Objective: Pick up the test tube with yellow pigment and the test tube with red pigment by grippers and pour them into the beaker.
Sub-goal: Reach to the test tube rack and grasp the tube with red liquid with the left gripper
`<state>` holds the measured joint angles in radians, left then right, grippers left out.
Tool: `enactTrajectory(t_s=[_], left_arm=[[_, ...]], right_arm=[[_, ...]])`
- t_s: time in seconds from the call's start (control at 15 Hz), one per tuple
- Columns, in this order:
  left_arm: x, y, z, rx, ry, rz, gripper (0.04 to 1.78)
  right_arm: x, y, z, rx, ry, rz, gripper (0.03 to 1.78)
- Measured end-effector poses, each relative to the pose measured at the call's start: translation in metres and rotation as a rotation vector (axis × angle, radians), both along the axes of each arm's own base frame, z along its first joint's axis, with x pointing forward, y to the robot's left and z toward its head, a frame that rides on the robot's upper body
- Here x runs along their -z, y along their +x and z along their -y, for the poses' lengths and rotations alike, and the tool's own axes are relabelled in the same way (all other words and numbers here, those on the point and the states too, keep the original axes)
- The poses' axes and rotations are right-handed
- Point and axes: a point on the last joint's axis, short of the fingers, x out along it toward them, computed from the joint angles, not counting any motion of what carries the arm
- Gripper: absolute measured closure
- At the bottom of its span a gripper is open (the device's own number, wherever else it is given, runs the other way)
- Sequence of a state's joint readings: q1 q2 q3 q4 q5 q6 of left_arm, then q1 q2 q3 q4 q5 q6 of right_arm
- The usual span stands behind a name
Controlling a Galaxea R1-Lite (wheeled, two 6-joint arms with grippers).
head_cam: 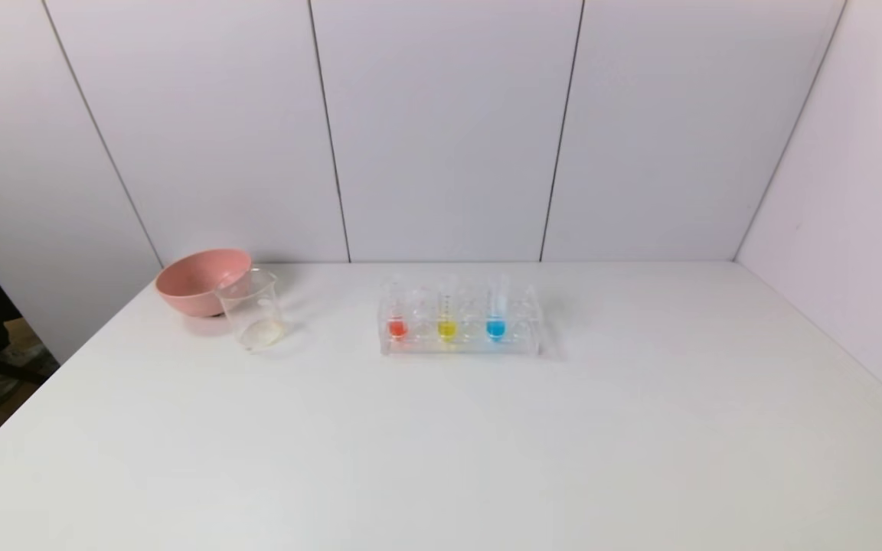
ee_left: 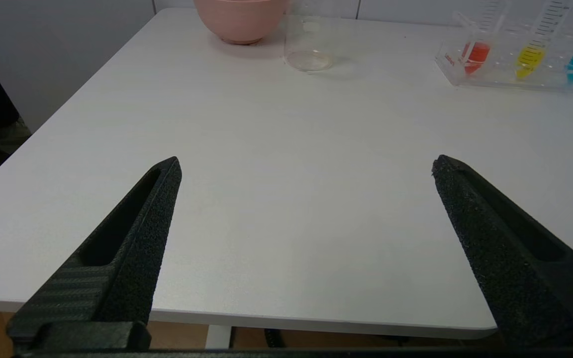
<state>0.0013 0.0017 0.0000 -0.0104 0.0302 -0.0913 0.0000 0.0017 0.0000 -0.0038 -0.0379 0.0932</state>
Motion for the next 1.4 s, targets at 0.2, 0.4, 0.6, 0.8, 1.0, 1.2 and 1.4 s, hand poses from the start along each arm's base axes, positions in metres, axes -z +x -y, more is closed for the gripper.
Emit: enactTrajectory(t_s=[0.2,0.4,0.6,0.8,1.0,1.2,1.4], left_arm=[[0.000,0.000,0.000,0.000,0.018,-0.002,0.06],[0.000,0.000,0.000,0.006,0.031,-0.003,0.06],[0.000,0.000,0.000,-0.002,0.022,-0.001,0.06],[-0.020,-0.005,0.000,0.011,0.028,0.045,0.06],[-0.060,-0.004,0.001,0.045,0.032,0.070,0.06],[-0.102,0.013,0.002,0.083,0.025,0.039,0.06],[-0.130,0.047,0.005,0.239,0.023,-0.003,0.06]], right_arm=[[0.000,0.000,0.000,0.000,0.000,0.000,0.10],[0.000,0.000,0.000,0.000,0.000,0.000,0.10],[0.000,0.000,0.000,0.000,0.000,0.000,0.10],[0.000,0.000,0.000,0.000,0.000,0.000,0.10],[0.000,0.000,0.000,0.000,0.001,0.000,0.10],[0.000,0.000,0.000,0.000,0.001,0.000,0.10],[0.000,0.000,0.000,0.000,0.000,0.000,0.10]])
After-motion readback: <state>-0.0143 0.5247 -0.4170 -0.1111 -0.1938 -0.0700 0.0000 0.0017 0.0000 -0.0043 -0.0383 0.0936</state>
